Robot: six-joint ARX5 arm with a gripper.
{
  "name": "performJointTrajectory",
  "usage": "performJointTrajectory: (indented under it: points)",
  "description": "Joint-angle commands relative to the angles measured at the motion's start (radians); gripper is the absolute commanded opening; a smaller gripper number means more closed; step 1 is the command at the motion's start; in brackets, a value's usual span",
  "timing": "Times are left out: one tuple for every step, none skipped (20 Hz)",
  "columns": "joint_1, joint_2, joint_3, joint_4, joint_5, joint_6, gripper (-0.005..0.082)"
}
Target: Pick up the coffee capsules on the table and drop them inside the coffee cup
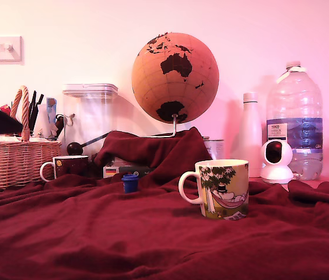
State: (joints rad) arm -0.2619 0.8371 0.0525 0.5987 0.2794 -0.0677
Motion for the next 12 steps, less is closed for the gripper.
performJointTrajectory:
  points:
    - [-0.003, 0.032, 0.002, 0.034, 0.000, 0.010, 0.0607]
    - [-0.003, 0.054, 0.002, 0.050, 0.000, 0.018, 0.0607]
    - [-0.003, 0.079, 0.002, 0.074, 0.000, 0.018, 0.0607]
    - [-0.003, 0.104, 0.002, 0.101, 0.000, 0.023, 0.0607]
    - [-0.003, 0.128, 0.002, 0.134, 0.000, 0.024, 0.0607]
    - [-0.003, 0.151, 0.002, 0.162, 0.000, 0.024, 0.0607]
    - [-0.003, 0.176, 0.002, 0.190, 0.000, 0.024, 0.0607]
    - [-0.003, 0.200, 0.002, 0.215, 0.000, 0.025, 0.0607]
    - [-0.003, 0.226, 0.002, 0.240, 0.000, 0.034, 0.0607]
    - [-0.003, 0.255, 0.002, 0.266, 0.000, 0.035, 0.0607]
    - [-0.003, 0.285, 0.002, 0.292, 0.000, 0.042, 0.0607]
    - [-0.003, 0.315, 0.002, 0.320, 0.000, 0.042, 0.0607]
